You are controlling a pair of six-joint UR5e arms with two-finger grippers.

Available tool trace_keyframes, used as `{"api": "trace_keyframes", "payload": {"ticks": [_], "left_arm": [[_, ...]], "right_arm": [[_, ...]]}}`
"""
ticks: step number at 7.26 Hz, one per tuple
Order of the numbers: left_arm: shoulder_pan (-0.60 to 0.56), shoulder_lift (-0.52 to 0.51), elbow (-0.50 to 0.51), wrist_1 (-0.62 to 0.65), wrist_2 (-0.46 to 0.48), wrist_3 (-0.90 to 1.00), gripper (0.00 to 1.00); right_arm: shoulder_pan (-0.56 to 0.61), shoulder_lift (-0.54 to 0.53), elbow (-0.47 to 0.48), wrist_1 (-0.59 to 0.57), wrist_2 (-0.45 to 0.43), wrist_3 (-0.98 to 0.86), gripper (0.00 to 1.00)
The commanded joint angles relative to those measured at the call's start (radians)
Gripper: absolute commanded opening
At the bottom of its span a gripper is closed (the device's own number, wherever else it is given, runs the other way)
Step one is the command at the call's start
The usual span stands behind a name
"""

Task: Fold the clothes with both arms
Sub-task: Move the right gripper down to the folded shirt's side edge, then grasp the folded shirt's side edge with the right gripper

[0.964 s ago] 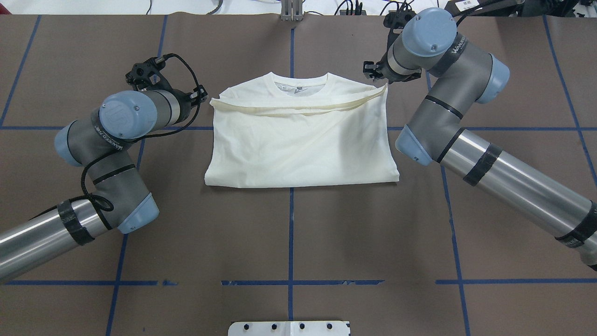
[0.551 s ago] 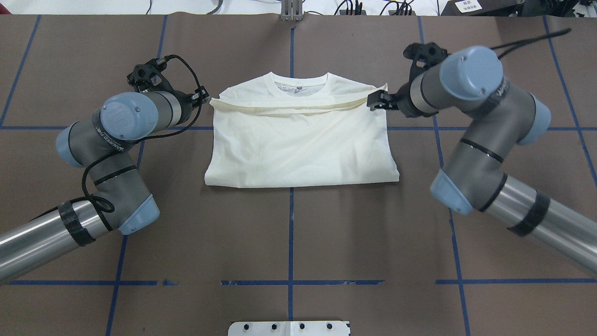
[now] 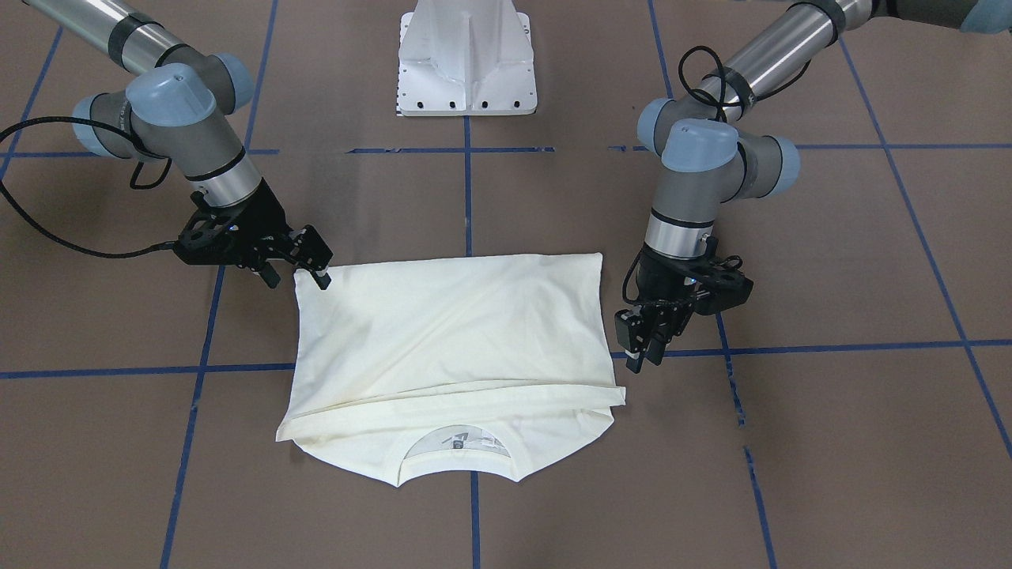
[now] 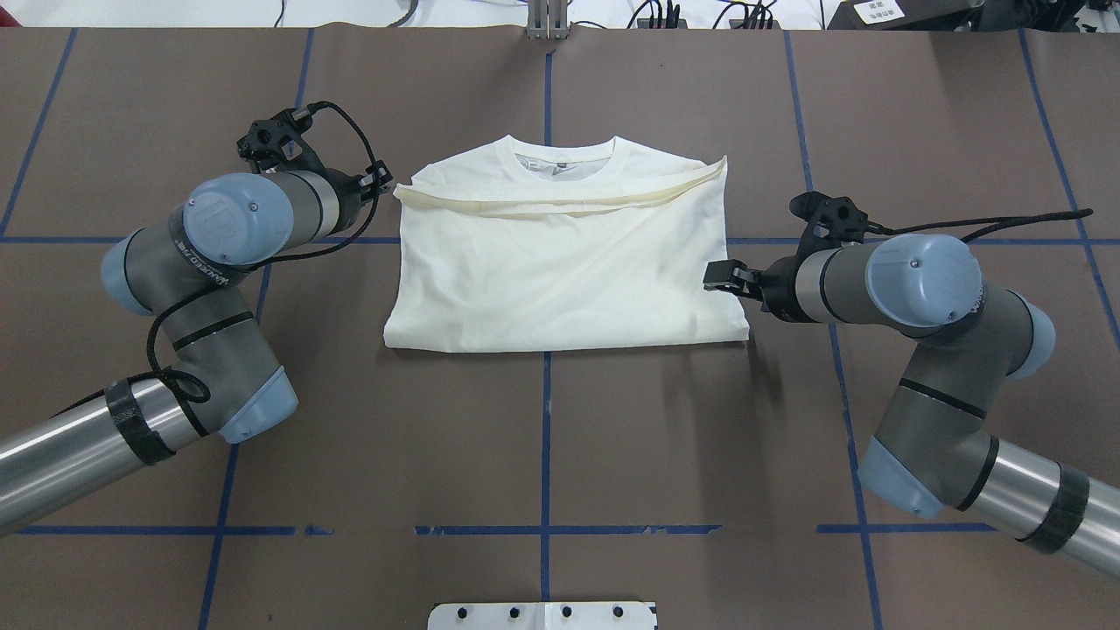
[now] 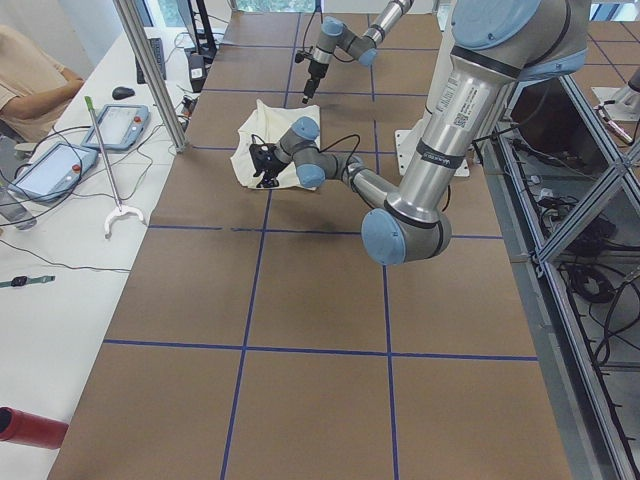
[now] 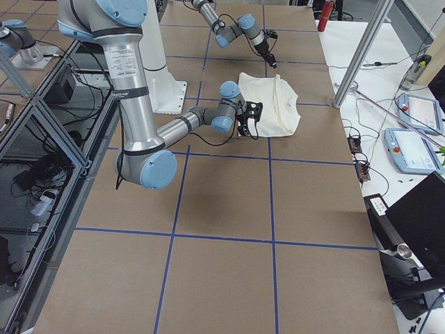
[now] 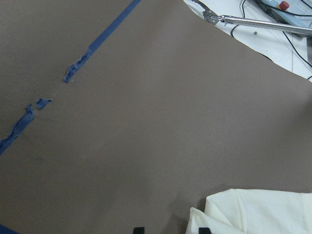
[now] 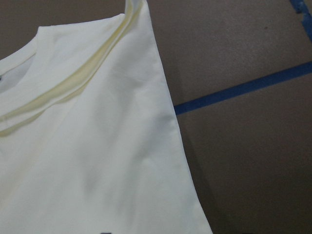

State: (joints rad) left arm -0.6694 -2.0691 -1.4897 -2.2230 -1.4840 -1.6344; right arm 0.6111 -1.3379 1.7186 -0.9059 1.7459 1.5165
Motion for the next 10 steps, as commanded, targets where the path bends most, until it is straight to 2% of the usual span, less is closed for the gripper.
{"api": "trace_keyframes", "payload": {"ticks": [1,5,6,7,8,10], "left_arm": [[0.002,0.004,-0.032,0.000,0.002,-0.004,0.48],[0.010,0.000,-0.032,0.002,0.028,0.001,0.48],[0.010,0.001,-0.034,0.002,0.030,0.001,0.48],[0.011,0.003,-0.032,0.002,0.030,0.001,0.48],[0.013,0.004,-0.030,0.002,0.030,0.001,0.48],[0.028,0.004,-0.030,0.003,0.054,-0.001,0.48]], "right_arm": [[-0.014,-0.044,0.010,0.004,-0.005,0.050,0.77],[-0.060,-0.024,0.010,0.002,-0.017,0.106,0.76],[-0.077,-0.023,0.006,0.002,-0.023,0.108,0.73],[-0.076,-0.023,0.010,0.002,-0.025,0.107,0.51],[-0.073,-0.029,0.022,0.002,-0.017,0.103,0.01],[-0.073,-0.030,0.027,0.002,-0.008,0.094,0.00]]}}
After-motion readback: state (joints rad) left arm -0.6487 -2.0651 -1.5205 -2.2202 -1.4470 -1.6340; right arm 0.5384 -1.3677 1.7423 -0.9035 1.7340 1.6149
